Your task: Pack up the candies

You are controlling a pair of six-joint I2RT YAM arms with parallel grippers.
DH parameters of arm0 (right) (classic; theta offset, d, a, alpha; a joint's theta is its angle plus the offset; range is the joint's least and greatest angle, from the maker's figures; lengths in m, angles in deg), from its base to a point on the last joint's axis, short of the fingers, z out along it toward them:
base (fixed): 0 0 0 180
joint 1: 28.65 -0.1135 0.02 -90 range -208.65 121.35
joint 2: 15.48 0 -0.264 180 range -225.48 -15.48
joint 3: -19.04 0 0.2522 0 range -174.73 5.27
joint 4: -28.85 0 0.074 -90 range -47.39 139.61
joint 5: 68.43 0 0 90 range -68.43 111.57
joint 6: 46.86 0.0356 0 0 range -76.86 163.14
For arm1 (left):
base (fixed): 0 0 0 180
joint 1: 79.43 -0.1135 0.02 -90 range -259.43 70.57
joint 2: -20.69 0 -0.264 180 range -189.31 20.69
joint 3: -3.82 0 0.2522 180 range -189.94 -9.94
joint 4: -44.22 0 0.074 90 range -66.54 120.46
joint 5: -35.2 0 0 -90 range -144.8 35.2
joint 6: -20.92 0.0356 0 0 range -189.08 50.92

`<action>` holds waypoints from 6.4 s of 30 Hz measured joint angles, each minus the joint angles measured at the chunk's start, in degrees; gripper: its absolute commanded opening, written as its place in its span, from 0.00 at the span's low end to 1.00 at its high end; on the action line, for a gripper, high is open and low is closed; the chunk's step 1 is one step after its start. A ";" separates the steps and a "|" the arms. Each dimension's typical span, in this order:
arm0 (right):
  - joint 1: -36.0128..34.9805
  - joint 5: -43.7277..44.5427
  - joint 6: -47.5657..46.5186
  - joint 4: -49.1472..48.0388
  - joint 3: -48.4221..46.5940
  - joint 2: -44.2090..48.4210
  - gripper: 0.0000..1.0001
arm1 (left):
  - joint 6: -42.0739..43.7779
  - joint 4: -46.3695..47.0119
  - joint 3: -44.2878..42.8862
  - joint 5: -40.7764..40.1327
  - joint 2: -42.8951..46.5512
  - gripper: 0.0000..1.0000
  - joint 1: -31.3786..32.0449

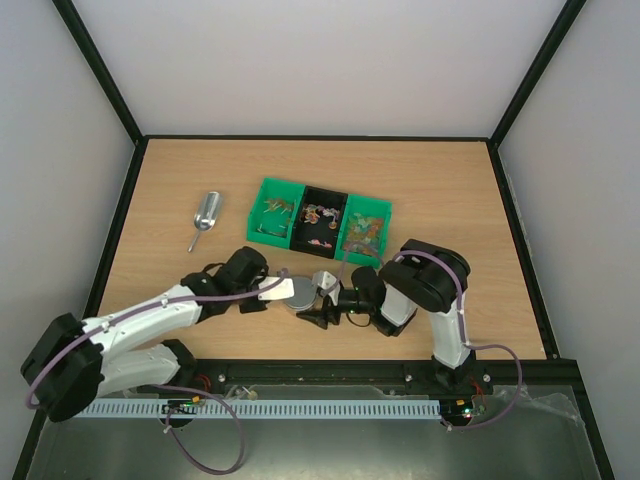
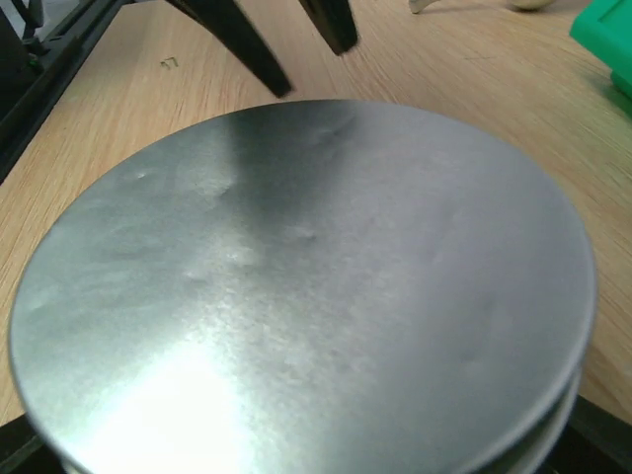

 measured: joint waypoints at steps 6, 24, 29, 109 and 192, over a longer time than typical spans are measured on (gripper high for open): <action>-0.15 -0.96 -0.37 0.09 0.02 -0.02 0.40 | 2.34 -3.82 -0.11 5.62 7.65 0.27 4.87; -0.17 -1.66 -0.70 0.11 0.11 -0.02 0.40 | -1.07 2.05 -4.07 5.68 -4.70 0.22 14.43; -0.15 -1.27 -0.72 0.13 0.11 -0.02 0.39 | -1.33 3.45 -3.39 4.42 -4.70 0.18 14.03; -0.94 -4.66 -3.45 -0.48 1.66 0.35 0.37 | 4.20 -10.51 -13.20 20.17 -13.03 0.48 2.97; -1.36 -4.85 -2.73 -0.55 1.88 0.33 0.36 | 12.59 -16.04 -15.56 17.86 -14.51 0.89 2.38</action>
